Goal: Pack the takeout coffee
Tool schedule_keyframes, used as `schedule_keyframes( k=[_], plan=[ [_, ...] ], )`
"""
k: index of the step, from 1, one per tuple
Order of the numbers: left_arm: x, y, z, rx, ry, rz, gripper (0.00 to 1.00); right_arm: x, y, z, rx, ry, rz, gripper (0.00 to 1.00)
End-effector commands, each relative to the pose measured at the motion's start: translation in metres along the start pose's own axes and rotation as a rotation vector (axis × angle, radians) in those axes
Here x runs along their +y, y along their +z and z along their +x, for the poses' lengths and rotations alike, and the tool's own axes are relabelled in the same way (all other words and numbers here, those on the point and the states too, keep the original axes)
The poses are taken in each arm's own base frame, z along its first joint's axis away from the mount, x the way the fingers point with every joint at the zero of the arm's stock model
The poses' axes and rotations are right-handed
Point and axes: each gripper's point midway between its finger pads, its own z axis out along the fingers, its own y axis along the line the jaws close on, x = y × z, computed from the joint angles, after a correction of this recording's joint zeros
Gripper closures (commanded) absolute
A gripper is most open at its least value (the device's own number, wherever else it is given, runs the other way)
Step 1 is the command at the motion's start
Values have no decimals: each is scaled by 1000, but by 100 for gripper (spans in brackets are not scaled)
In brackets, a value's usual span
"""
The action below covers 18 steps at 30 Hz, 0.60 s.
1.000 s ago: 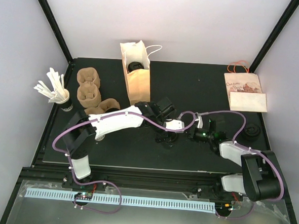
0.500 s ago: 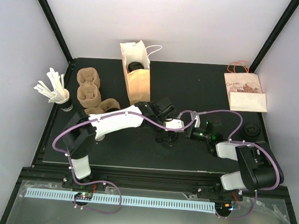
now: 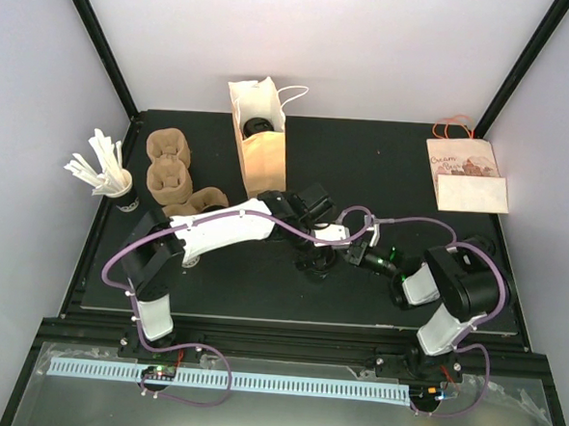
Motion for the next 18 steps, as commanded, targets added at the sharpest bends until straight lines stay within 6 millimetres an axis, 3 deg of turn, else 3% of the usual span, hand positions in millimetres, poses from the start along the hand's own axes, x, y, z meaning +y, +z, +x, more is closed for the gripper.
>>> schedule_keyframes(
  k=[1,9,12,18],
  plan=[
    [-9,45,52,207,26,39,42,-83,-26,107,230,327,336,82],
    [-8,47,52,213,-1,34,42,-87,-30,102,227,283,396,81],
    [-6,47,51,209,-36,24,42,-79,-28,96,218,268,367,82],
    [0,38,45,182,-110,-26,42,-40,-14,48,174,177,315,79]
  ],
)
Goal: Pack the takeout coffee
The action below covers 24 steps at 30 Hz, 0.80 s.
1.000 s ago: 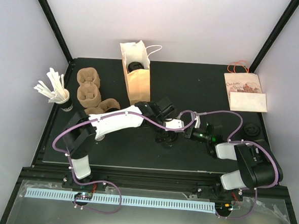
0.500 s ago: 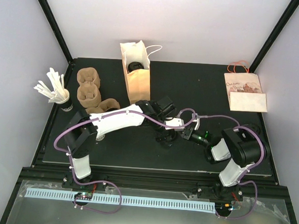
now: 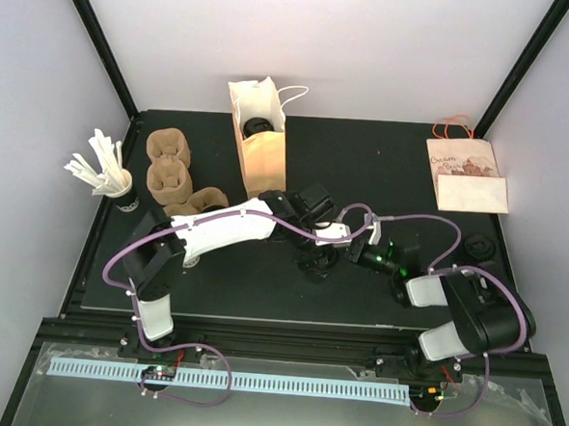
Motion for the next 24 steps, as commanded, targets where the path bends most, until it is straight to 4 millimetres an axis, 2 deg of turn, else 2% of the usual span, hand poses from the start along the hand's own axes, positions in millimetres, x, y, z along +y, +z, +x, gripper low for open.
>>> schedule_keyframes(
  k=[1,6,9,12,18,24],
  plan=[
    [2,36,47,175,-87,-35,42,-35,-10,39,189,129,256,77],
    [8,27,47,159,-185,-84,42,7,-27,-43,49,-6,292,68],
    [14,22,41,134,-285,-108,42,23,-38,-63,23,-55,313,67],
    [21,14,34,117,-393,-143,42,27,-46,-56,22,-58,311,67],
    [40,3,30,119,-593,-262,40,20,-65,-24,11,-35,309,66],
    [40,5,21,94,-742,-262,41,19,-71,9,32,6,220,66]
  ],
)
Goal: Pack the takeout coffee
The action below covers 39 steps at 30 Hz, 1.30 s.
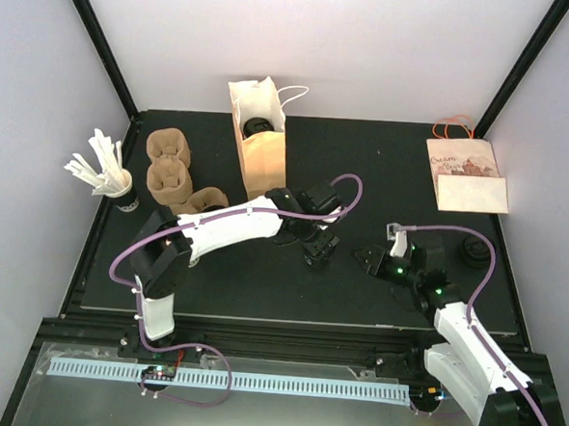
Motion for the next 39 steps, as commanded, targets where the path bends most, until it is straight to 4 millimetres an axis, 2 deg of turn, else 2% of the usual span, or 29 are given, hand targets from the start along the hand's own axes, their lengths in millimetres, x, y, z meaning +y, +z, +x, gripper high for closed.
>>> schedule_keyframes(
  k=[1,10,15,22,30,39],
  plan=[
    [11,13,18,88,-167,-72,42,2,-1,19,31,40,-70,66],
    [7,15,20,67,-174,-102,44,14,15,31,110,91,-204,68],
    [7,14,22,49,-163,-106,44,23,21,23,114,93,-233,69],
    [3,14,29,55,-140,-129,45,25,27,11,97,92,-222,71],
    [3,16,37,59,-139,-141,45,11,40,15,129,108,-186,73],
    [-1,23,42,69,-131,-130,45,-4,52,37,195,126,-174,75]
  ],
)
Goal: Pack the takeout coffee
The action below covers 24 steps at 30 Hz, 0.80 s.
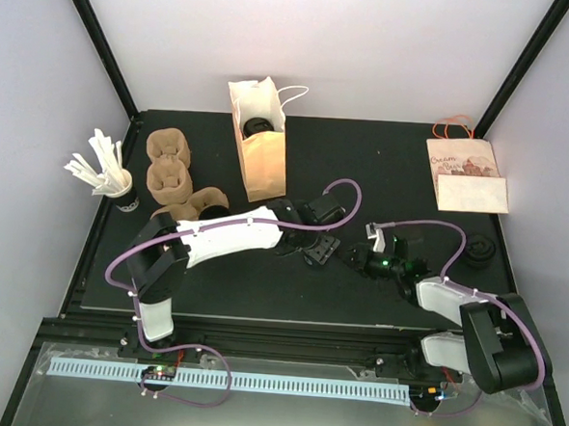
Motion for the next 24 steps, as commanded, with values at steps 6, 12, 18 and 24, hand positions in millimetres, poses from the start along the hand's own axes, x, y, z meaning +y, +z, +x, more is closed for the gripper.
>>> schedule_keyframes(
  k=[6,12,18,24],
  plan=[
    [6,21,40,130,13,-32,45,7,-2,-1,-25,-44,-12,75],
    [5,22,41,131,18,-31,45,24,-7,-14,-63,-84,-23,75],
    [4,22,40,127,18,-21,45,12,2,-9,-22,-54,-13,75],
    [2,23,41,129,20,-12,45,-10,10,3,15,-21,29,79]
  ],
)
